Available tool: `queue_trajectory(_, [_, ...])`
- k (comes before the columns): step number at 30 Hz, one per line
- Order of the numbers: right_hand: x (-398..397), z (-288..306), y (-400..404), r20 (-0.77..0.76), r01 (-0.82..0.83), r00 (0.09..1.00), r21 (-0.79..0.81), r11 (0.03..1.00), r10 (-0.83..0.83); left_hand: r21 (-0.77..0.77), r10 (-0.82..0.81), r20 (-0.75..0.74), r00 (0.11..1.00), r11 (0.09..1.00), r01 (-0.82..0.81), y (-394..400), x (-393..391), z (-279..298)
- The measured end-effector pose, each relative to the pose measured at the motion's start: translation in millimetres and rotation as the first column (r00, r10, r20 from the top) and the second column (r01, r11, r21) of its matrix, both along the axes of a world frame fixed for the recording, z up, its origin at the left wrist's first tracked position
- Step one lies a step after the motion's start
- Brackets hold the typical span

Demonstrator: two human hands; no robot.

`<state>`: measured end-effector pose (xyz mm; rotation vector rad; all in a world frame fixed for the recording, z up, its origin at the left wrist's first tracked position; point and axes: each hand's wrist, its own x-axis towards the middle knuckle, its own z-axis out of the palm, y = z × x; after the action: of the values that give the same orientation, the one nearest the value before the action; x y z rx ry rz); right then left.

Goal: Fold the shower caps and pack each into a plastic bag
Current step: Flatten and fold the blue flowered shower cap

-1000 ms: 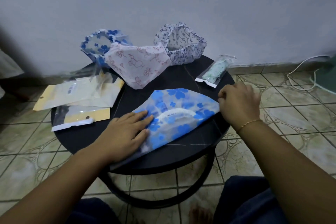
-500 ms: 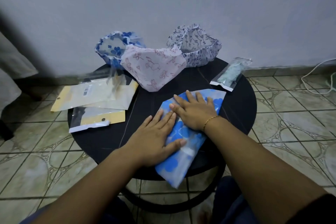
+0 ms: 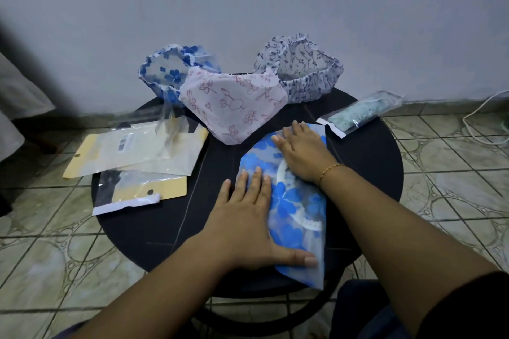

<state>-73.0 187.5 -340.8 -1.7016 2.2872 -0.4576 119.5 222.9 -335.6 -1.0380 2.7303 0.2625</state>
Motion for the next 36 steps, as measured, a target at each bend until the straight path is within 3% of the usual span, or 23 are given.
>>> queue_trajectory(4, [-3,-4,-11,-0.099,-0.038,0.994,0.070,0.997,0.045,0.028,-0.003,0.036,0.999,1.000,0.002,-6,-2,2])
queue_trajectory(9, [-7,2,-5,0.057,-0.098,0.992,-0.231,0.968,0.114,0.001,0.019,-0.001,1.000,1.000,-0.019,-9,-4,-1])
queue_trajectory(12, [-6,6,22,-0.092,-0.174,0.985,-0.424,0.889,0.149,-0.054,0.018,-0.092,0.996,0.998,-0.023,-7,-4,-2])
queue_trajectory(15, [4,16,65,-0.149,-0.262,0.965,-0.452,0.853,0.217,-0.168,-0.069,-0.269,0.961,0.986,0.024,-4,1,-4])
queue_trajectory(17, [12,20,96,-0.135,-0.285,0.959,-0.458,0.842,0.251,-0.272,-0.206,-0.479,0.853,0.959,0.079,-3,6,-3])
queue_trajectory(19, [20,21,129,-0.085,-0.287,0.956,-0.463,0.839,0.280,-0.330,-0.348,-0.652,0.673,0.930,0.162,-1,12,-1])
queue_trajectory(20, [24,20,143,-0.062,-0.301,0.949,-0.465,0.832,0.308,-0.349,-0.409,-0.686,0.601,0.911,0.222,1,16,0])
queue_trajectory(22, [33,16,165,-0.077,-0.375,0.920,-0.447,0.812,0.383,-0.339,-0.468,-0.699,0.540,0.882,0.326,9,21,2])
queue_trajectory(25, [42,4,180,-0.152,-0.499,0.865,-0.368,0.785,0.478,-0.283,-0.479,-0.673,0.563,0.870,0.403,19,27,-5])
queue_trajectory(29, [43,-4,185,-0.162,-0.512,0.859,-0.282,0.811,0.486,-0.192,-0.412,-0.637,0.652,0.904,0.383,21,31,-9])
queue_trajectory(34, [39,1,180,-0.021,-0.409,0.903,-0.355,0.841,0.430,-0.141,-0.349,-0.601,0.720,0.932,0.334,24,32,-8])
queue_trajectory(36, [39,4,178,0.108,-0.272,0.936,-0.381,0.884,0.334,-0.155,-0.341,-0.598,0.726,0.937,0.312,23,31,-8])
